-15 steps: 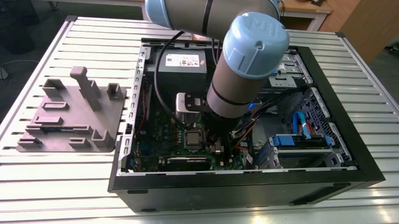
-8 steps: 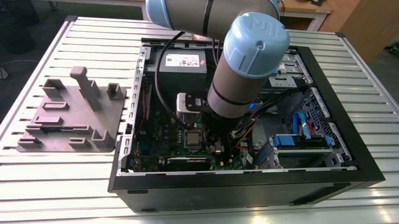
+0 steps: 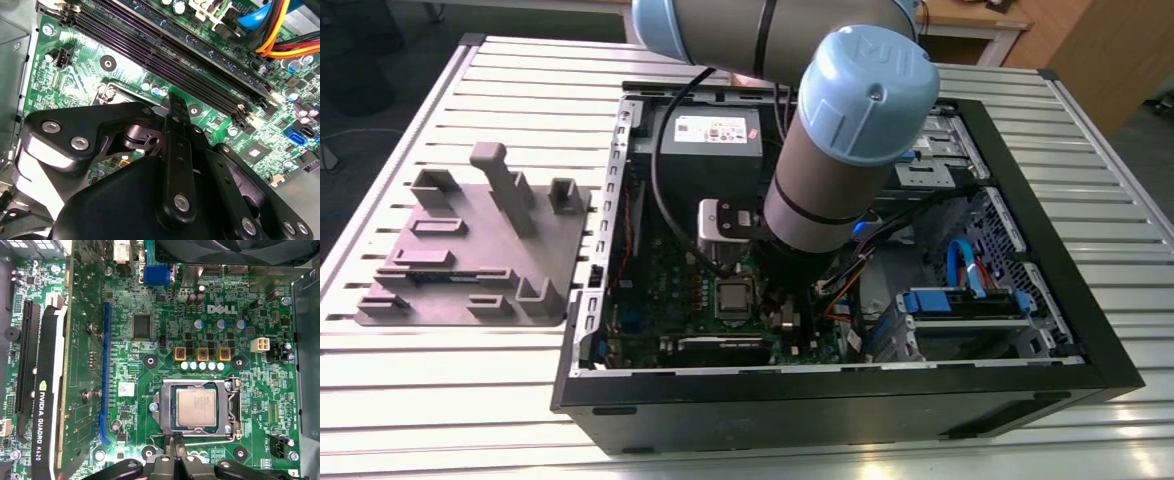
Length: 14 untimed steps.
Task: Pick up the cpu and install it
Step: 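Install the first cpu locking lever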
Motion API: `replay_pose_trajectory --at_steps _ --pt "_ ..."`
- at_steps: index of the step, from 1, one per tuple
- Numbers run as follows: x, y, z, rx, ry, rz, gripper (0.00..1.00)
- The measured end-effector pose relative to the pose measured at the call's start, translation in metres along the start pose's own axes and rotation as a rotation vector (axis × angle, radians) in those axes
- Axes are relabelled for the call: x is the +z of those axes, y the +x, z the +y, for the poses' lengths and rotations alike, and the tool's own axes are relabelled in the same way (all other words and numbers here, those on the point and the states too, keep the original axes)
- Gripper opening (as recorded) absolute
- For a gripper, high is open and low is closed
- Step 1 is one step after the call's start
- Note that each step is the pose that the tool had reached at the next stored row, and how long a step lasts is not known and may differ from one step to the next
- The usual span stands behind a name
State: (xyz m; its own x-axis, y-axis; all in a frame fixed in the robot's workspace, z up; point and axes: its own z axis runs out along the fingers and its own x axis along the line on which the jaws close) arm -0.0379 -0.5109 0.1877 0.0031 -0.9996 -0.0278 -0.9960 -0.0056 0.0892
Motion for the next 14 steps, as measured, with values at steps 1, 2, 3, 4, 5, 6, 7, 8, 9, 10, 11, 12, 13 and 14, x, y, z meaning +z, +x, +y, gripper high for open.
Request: replay_pose_trajectory --at_steps 1,2,3,4,5,6,7,8,9,10,11,12,13,14 --pt "0.0000 0.0000 0.0000 0.000 0.0000 0.0001 0.11" --pt "0.0000 0.0000 0.0000 0.000 0.0001 0.0002 0.11" --pt "0.0000 0.0000 0.0000 -0.001 0.0006 0.0001 0.11" --pt "0.0000 -0.0001 0.0000 -0.001 0.0013 0.0000 0.11" --pt "0.0000 -0.0001 0.0001 -0.002 0.0023 0.0000 0.11" --pt "0.0000 -0.0001 0.0002 -0.002 0.0035 0.0001 0.11" --pt "-0.0002 -0.0001 0.0002 -0.003 0.0050 0.0001 0.11" --pt "-0.0003 -0.0001 0.0002 -0.003 0.0063 0.0000 0.11" --pt "-0.0005 -0.0001 0.0003 -0.004 0.0075 0.0000 0.11" --pt "-0.0004 -0.0002 0.0004 -0.005 0.0086 -0.0004 0.11" --pt "-0.0004 -0.0001 0.0005 -0.005 0.0097 -0.0003 0.11" --pt "-0.0005 -0.0001 0.0006 -0.005 0.0114 0.0000 0.11" --pt "-0.0006 -0.0001 0.0006 -0.006 0.0135 0.0003 0.11" --pt "-0.0006 -0.0001 0.0009 -0.006 0.0151 0.0004 0.11"
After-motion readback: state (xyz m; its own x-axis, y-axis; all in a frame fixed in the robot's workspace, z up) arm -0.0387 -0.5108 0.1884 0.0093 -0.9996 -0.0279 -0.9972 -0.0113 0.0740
